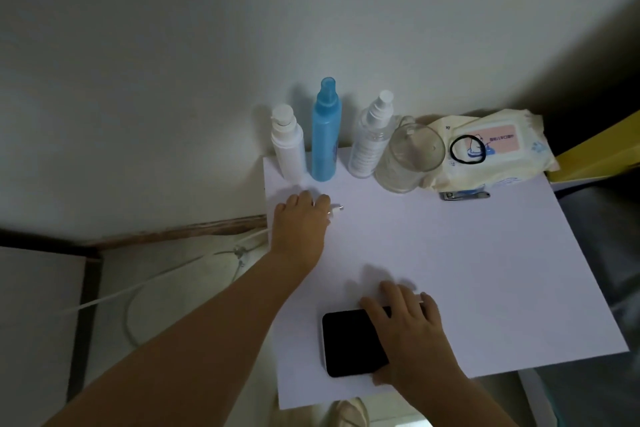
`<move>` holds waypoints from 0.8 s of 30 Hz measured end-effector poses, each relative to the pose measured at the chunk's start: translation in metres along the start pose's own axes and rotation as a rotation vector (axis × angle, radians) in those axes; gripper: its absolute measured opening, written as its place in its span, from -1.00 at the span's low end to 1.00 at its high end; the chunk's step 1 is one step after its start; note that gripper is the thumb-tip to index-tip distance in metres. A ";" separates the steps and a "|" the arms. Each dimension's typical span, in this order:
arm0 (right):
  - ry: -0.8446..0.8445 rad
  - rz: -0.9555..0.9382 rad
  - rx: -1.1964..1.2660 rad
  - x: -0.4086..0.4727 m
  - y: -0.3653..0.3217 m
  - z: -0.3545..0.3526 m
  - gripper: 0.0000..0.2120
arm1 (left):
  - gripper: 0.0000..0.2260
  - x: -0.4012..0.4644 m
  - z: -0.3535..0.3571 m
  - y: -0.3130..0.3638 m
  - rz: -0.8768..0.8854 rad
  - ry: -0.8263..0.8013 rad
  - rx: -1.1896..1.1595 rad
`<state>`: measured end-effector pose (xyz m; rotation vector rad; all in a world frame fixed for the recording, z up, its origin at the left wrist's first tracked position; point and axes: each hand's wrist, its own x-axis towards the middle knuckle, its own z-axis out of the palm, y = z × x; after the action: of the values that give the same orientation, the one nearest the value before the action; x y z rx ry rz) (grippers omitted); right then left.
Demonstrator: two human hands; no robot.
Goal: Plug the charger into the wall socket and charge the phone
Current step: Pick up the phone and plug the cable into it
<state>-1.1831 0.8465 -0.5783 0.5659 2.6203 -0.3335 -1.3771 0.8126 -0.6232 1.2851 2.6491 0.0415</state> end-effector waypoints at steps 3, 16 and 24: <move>-0.092 0.045 0.015 0.005 0.000 0.000 -0.13 | -0.79 -0.008 -0.005 -0.002 -0.032 0.021 -0.108; 0.041 0.236 0.959 -0.007 0.022 -0.024 -0.69 | -0.90 -0.102 -0.072 -0.015 -0.055 0.082 -0.717; 0.231 0.205 1.366 -0.017 0.003 -0.062 -0.76 | -0.79 -0.117 -0.107 -0.009 -0.053 0.125 -0.845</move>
<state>-1.1903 0.8631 -0.5166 1.2852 2.1173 -2.0929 -1.3336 0.7218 -0.5001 0.9185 2.2926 1.1197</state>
